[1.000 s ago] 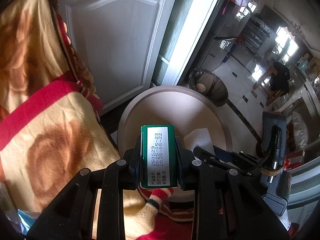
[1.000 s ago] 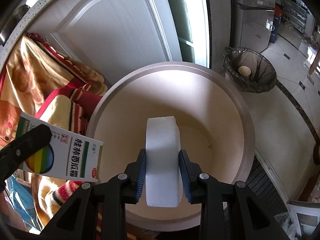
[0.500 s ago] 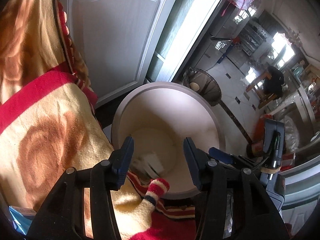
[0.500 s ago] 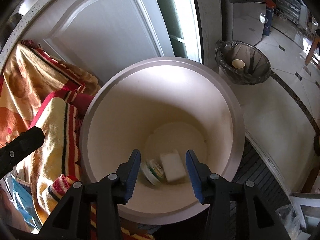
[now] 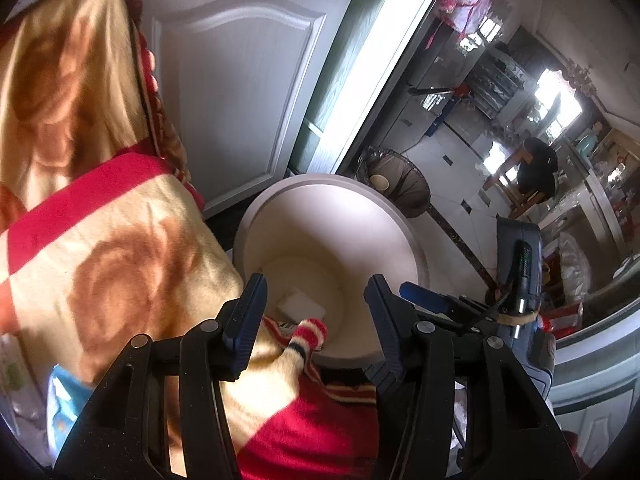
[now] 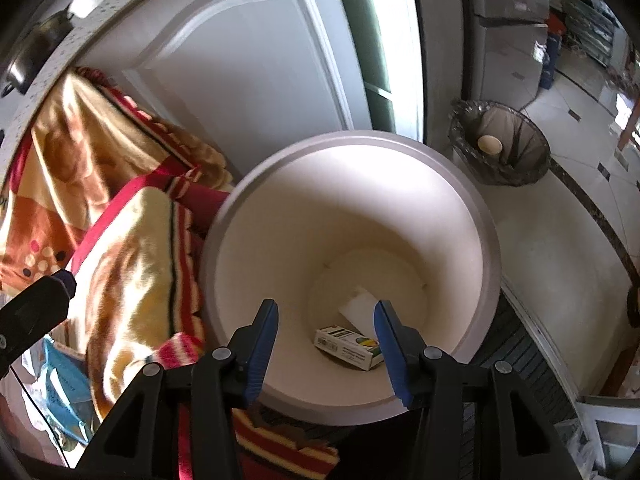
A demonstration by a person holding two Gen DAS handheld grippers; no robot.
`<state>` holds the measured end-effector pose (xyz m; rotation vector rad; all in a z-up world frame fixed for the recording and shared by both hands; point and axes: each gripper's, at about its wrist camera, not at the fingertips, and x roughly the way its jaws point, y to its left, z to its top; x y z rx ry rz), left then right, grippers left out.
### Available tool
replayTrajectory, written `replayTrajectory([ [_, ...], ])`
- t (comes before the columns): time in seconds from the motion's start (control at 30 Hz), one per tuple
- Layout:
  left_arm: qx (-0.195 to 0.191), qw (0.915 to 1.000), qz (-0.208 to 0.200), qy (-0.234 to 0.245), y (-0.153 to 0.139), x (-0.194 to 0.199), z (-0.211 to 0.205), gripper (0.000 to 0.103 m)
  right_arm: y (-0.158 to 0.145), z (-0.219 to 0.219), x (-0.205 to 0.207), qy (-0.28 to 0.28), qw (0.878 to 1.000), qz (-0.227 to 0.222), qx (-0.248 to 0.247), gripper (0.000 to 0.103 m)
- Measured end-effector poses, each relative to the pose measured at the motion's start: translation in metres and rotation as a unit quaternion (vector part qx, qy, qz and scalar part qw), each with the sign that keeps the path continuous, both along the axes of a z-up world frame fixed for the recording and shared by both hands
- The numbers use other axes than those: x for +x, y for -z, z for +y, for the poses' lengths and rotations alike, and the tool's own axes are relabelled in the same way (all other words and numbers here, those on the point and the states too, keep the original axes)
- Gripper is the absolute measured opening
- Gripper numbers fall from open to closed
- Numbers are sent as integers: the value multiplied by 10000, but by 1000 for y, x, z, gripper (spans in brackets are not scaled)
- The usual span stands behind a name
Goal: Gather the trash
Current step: 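Open both tools to drop the box and foam block into the bin, then move both open tools back over the trash on the chair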
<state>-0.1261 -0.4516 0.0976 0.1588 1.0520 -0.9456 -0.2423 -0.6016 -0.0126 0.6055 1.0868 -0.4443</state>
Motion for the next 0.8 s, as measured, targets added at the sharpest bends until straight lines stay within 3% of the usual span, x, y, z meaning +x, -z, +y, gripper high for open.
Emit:
replayTrajectory([
  [0.13,-53,9999,-143,-50,-13,-5,16,55,-17,15,7,-162,9997,-100,-130,54],
  [0.5,-84,9983,-515,-248,-48,-15,66,55,-64,62,20,-677,9963,-388,-359,55],
  [0.63,-46,9972,-656,-353,-54,-17,86,55,-77,79,24,-846,9942,-509,-425,64],
  [0.8,-3,9963,-686,-512,-56,-18,116,55,-86,103,27,-1069,9915,-568,-466,64],
])
